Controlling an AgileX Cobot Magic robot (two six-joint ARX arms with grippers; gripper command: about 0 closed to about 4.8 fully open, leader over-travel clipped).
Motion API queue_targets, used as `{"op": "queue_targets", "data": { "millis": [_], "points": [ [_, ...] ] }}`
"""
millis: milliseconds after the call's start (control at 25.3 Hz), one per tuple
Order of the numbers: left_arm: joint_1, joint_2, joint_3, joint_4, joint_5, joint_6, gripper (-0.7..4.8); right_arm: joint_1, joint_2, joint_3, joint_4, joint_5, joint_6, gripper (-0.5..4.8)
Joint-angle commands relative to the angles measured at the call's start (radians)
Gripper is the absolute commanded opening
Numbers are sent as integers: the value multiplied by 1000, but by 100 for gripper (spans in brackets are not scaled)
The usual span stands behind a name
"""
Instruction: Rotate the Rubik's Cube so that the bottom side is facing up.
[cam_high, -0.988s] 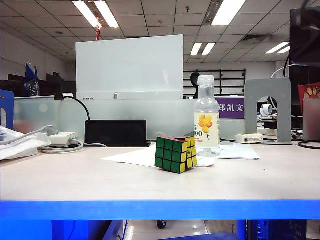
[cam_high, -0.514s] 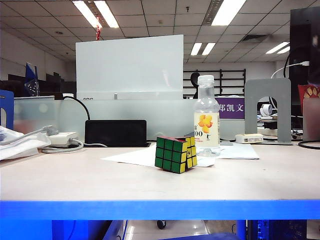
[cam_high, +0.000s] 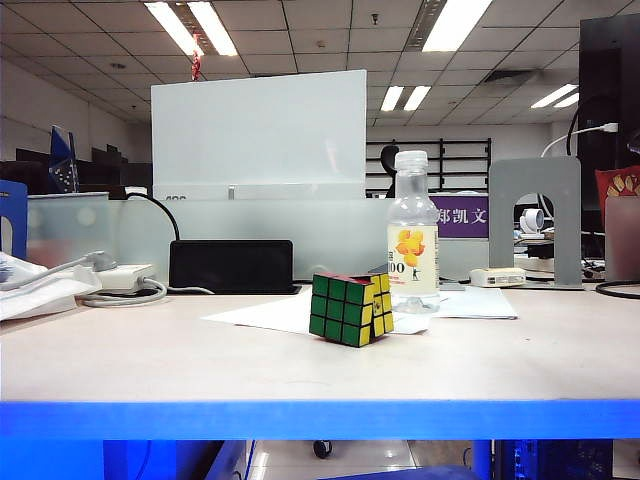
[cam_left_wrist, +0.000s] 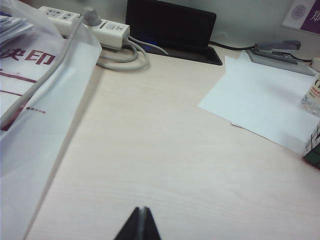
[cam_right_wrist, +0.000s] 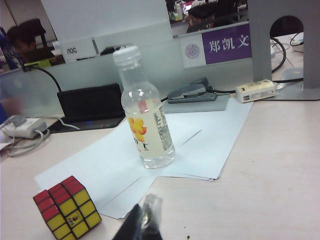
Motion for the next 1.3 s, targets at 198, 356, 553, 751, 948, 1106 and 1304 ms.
{"op": "queue_targets", "data": {
  "millis": [198,356,553,751,948,1106,1304],
  "points": [
    [0,-2,-6,-1,0,-27,-6,69,-104,-8,-168,91,8,-8],
    [0,-2,-6,-1,3,-26,-6,134,-137,-8,-282,184,2,-7],
    [0,-2,-6,-1,5,-26,-6,201,-137,-8,-309,219,2,-7],
    [0,-2,-6,-1,5,-26,-5,246,-137,-8,-269,209,-41,-6],
    [0,-2,-6,-1,5,-25,-6,249,-133,-8,-253,212,-46,-6],
    [0,-2,-6,-1,5,-25,-6,248,-135,-8,-269,241,-47,-5],
    [0,-2,-6,-1,5,-25,-6,248,-135,-8,-272,240,-47,-6]
  ]
}}
